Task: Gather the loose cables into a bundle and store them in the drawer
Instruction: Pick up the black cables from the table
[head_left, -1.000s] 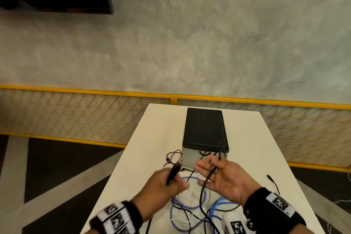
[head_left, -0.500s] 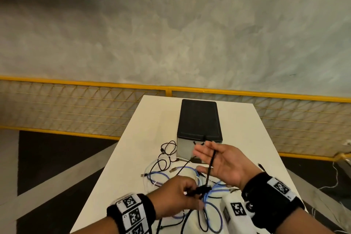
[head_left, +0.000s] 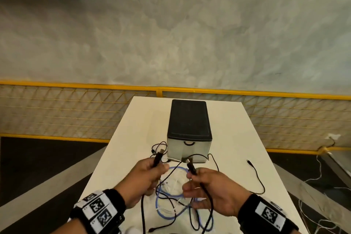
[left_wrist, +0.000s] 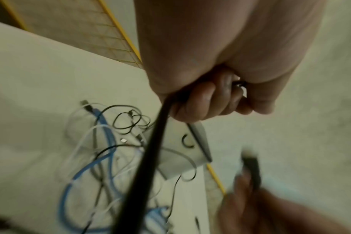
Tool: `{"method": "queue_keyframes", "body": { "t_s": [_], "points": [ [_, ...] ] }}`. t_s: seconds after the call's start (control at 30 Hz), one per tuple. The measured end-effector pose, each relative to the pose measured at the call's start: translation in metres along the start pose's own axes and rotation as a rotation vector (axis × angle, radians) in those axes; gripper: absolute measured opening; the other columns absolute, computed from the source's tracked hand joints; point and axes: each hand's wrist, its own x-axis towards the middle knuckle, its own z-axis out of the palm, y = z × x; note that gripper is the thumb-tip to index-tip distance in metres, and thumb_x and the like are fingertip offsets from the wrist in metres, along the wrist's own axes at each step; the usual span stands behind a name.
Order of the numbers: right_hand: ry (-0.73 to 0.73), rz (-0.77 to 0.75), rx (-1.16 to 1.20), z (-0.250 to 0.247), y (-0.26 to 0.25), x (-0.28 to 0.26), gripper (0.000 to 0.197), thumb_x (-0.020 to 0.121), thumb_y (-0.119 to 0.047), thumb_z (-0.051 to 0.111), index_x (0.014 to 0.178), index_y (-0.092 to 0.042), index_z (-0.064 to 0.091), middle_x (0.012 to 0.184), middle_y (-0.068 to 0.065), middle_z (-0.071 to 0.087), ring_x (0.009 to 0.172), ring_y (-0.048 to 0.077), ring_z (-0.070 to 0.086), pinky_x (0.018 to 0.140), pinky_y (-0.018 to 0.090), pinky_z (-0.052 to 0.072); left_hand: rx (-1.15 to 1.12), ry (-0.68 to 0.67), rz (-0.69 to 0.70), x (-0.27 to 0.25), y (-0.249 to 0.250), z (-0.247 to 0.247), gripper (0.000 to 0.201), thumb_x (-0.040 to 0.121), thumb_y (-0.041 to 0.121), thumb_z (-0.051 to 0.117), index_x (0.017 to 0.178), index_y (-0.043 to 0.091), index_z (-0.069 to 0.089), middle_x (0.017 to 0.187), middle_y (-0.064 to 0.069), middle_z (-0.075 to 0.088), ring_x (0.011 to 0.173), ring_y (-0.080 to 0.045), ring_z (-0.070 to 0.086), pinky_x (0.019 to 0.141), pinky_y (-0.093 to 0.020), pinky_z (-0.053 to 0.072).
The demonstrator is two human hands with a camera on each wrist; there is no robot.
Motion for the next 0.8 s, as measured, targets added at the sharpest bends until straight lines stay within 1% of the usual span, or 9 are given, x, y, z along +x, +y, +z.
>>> {"method": "queue_keyframes", "body": {
  "t_s": [0.1, 0.2, 0.27, 0.33, 0.37, 0.43, 0.57, 0.67, 0.8],
  "points": [
    [-0.029, 0.093, -0.145, -0.006, 0.024, -0.006, 0.012, 0.09, -0.02, 0.063, 0.099, -0.012, 0.06, 0.09, 0.013, 0.07, 0.081, 0.026, 0.067, 0.057, 0.029, 0.05, -0.021, 0.033, 0.053, 0.006, 0.021, -0.008, 0.025, 0.098, 0.029, 0.054, 0.083, 0.01, 0.059, 0.056, 0.004, 0.025, 0.044, -0.009, 0.019, 0.042, -0.022, 0.015],
    [-0.086, 0.137, -0.512, -0.014, 0.04, -0.011, 0.017, 0.089, -0.033, 0.064, 0.095, -0.017, 0.064, 0.094, 0.0, 0.07, 0.09, 0.016, 0.063, 0.083, 0.027, 0.048, -0.012, 0.036, 0.073, 0.01, 0.031, -0.01, 0.032, 0.1, 0.033, 0.049, 0.09, 0.006, 0.064, 0.055, 0.002, 0.027, 0.042, -0.01, 0.019, 0.044, -0.024, 0.015],
    [-0.041, 0.11, -0.872, -0.021, 0.056, -0.008, 0.057, 0.081, -0.066, 0.055, 0.11, -0.018, 0.066, 0.116, -0.002, 0.065, 0.112, 0.012, 0.057, 0.105, 0.026, 0.037, -0.039, 0.039, 0.092, 0.011, 0.035, -0.009, 0.036, 0.101, 0.035, 0.047, 0.092, 0.004, 0.065, 0.054, 0.001, 0.033, 0.04, -0.011, 0.024, 0.045, -0.024, 0.02],
    [0.031, 0.151, -0.979, -0.03, 0.07, -0.002, 0.105, 0.05, -0.094, 0.047, 0.124, -0.021, 0.063, 0.133, -0.007, 0.059, 0.126, 0.009, 0.051, 0.114, 0.023, 0.028, -0.063, 0.053, 0.114, 0.012, 0.039, -0.007, 0.04, 0.101, 0.037, 0.046, 0.093, 0.004, 0.068, 0.054, -0.001, 0.042, 0.041, -0.014, 0.034, 0.046, -0.025, 0.03],
    [0.023, 0.17, -1.007, -0.036, 0.076, 0.003, 0.102, 0.053, -0.094, 0.047, 0.125, -0.025, 0.062, 0.136, -0.009, 0.057, 0.128, 0.008, 0.049, 0.115, 0.023, 0.026, -0.073, 0.061, 0.12, 0.012, 0.041, -0.006, 0.042, 0.101, 0.038, 0.045, 0.094, 0.004, 0.069, 0.055, -0.001, 0.046, 0.042, -0.015, 0.039, 0.047, -0.027, 0.035],
    [0.033, 0.174, -1.086, -0.04, 0.068, 0.0, 0.054, 0.085, -0.064, 0.051, 0.125, -0.03, 0.062, 0.138, -0.011, 0.054, 0.13, 0.007, 0.047, 0.117, 0.025, 0.024, -0.088, 0.069, 0.128, 0.011, 0.043, -0.004, 0.043, 0.102, 0.038, 0.042, 0.097, 0.004, 0.069, 0.058, -0.004, 0.052, 0.046, -0.017, 0.047, 0.049, -0.029, 0.041],
    [-0.06, 0.026, -1.02, -0.044, 0.036, 0.003, 0.019, 0.086, -0.034, 0.054, 0.093, -0.027, 0.071, 0.098, -0.011, 0.068, 0.092, 0.005, 0.062, 0.094, 0.023, 0.05, -0.149, 0.072, 0.124, 0.011, 0.042, -0.002, 0.044, 0.102, 0.038, 0.042, 0.099, 0.003, 0.068, 0.063, -0.008, 0.058, 0.052, -0.021, 0.053, 0.055, -0.033, 0.047],
    [0.168, -0.162, -0.886, -0.051, 0.011, 0.02, 0.021, 0.084, -0.014, 0.052, 0.072, -0.022, 0.067, 0.076, -0.003, 0.069, 0.069, 0.011, 0.063, 0.06, 0.018, 0.051, -0.184, 0.071, 0.112, 0.012, 0.04, 0.004, 0.045, 0.102, 0.038, 0.041, 0.098, 0.002, 0.067, 0.064, -0.009, 0.058, 0.054, -0.022, 0.055, 0.055, -0.034, 0.048],
    [0.333, -0.257, -1.128, -0.071, 0.0, 0.058, 0.026, 0.088, -0.018, 0.049, 0.064, -0.024, 0.057, 0.077, -0.004, 0.067, 0.075, 0.013, 0.063, 0.067, 0.025, 0.045, -0.198, 0.056, 0.077, 0.016, 0.041, 0.014, 0.044, 0.099, 0.039, 0.045, 0.091, 0.002, 0.067, 0.065, -0.01, 0.06, 0.055, -0.02, 0.057, 0.051, -0.033, 0.05]
  ]
}}
